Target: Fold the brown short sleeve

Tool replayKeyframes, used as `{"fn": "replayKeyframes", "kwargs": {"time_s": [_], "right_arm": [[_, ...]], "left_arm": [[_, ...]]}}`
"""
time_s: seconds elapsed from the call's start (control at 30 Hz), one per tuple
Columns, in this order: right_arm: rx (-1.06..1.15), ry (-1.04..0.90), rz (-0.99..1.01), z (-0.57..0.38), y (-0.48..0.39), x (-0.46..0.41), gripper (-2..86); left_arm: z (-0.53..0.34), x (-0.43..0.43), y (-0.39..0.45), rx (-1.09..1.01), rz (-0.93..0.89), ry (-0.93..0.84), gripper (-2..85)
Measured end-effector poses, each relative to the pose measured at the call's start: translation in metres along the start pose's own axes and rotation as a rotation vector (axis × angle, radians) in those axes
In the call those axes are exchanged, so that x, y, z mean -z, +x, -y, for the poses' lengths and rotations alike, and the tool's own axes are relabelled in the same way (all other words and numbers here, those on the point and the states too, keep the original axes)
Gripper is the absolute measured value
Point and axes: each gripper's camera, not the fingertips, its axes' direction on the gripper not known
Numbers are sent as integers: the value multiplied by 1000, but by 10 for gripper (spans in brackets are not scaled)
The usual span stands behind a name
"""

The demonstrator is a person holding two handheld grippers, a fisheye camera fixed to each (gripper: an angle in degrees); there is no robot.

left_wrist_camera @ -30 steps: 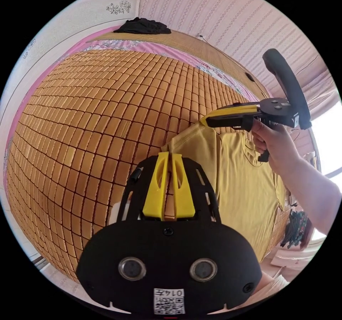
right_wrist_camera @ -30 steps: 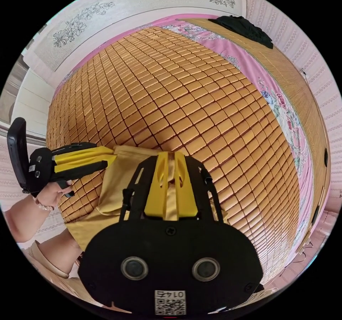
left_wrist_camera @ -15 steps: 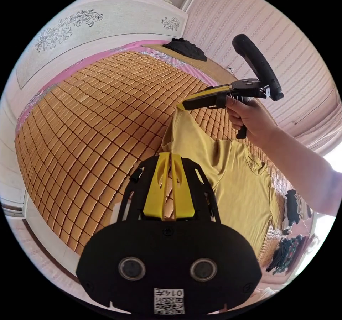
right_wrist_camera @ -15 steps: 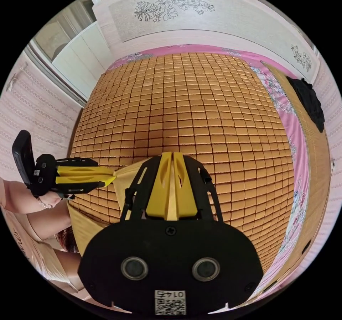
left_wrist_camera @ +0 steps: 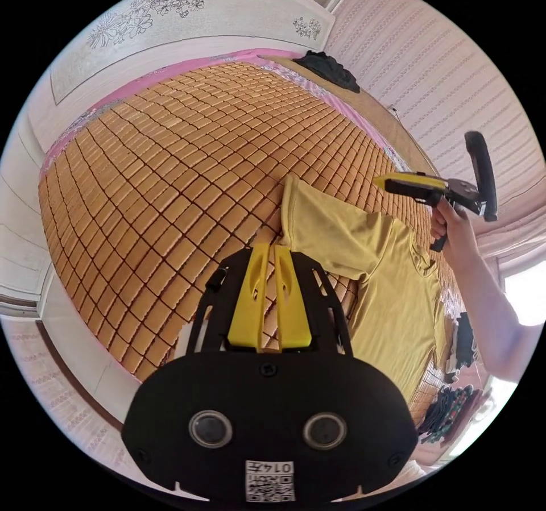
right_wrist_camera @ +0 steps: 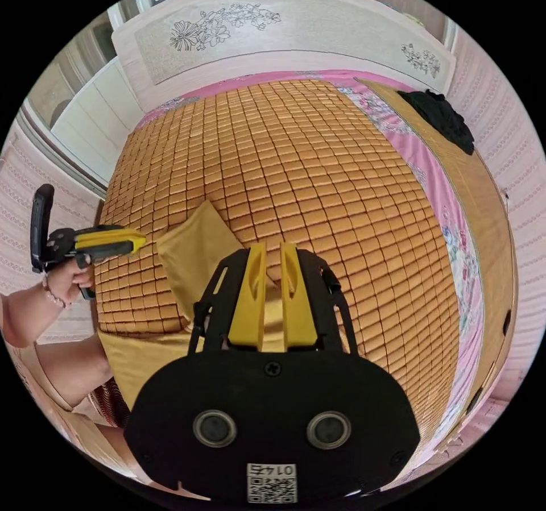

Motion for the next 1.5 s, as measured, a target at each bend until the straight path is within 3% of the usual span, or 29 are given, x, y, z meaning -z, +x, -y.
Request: {"fn": "replayKeyframes", "kwargs": {"time_s": [0.17,0.3,0.47,0.77,1.03,1.2,1.3,1.5], "right_arm": [[-99,-125,17,-32,21,-25,-6],[-124,-129,-54,-32,15,-39,-7],[-190,-105,-96,-30,19,-43,-6],[-212,-69,-85,-38,19,-22,-9],[8,2,191,8,-45,-35,-10],[63,-31,248,36,-65,-60,-9],[78,-61,252,46,-70,-74,-9],[76,-89,272,45,-61,-86,-10]], "left_arm": [[46,-20,12,-170,-22,-36,39],[76,-53,22,-248,61,-164,59],[84,-50,21,-299,113,-124,46],[52,-5,-4,-261,-16,-29,39],[37,-19,9,-632,-7,-160,83],[48,-8,-3,-642,-54,-133,83],[51,-21,1,-694,-133,-204,75],[56,-27,-3,-717,-179,-267,-3]]}}
